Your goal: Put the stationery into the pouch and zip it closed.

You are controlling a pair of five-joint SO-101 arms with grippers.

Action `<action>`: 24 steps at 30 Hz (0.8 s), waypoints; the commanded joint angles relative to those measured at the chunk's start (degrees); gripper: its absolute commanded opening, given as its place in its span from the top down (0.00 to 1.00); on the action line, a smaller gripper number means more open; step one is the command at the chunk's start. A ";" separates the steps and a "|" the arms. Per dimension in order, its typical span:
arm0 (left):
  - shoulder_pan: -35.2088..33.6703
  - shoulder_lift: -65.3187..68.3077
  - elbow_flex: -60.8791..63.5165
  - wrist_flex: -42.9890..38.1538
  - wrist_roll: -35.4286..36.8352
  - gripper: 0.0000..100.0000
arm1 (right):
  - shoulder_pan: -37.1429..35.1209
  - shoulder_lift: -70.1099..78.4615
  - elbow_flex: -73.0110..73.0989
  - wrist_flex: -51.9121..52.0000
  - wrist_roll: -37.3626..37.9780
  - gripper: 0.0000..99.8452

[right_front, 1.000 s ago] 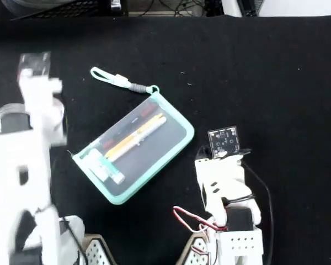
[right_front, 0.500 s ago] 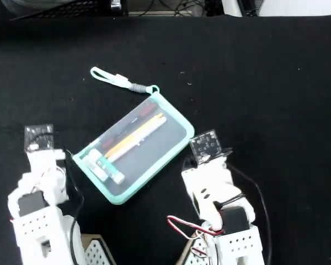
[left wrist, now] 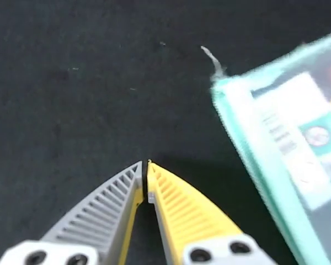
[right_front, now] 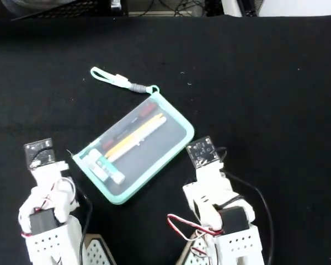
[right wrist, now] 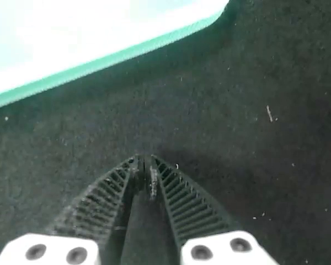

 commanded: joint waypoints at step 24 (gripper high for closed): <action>4.00 -1.58 1.10 -0.18 0.53 0.97 | 13.89 -4.26 -0.13 0.26 0.26 0.99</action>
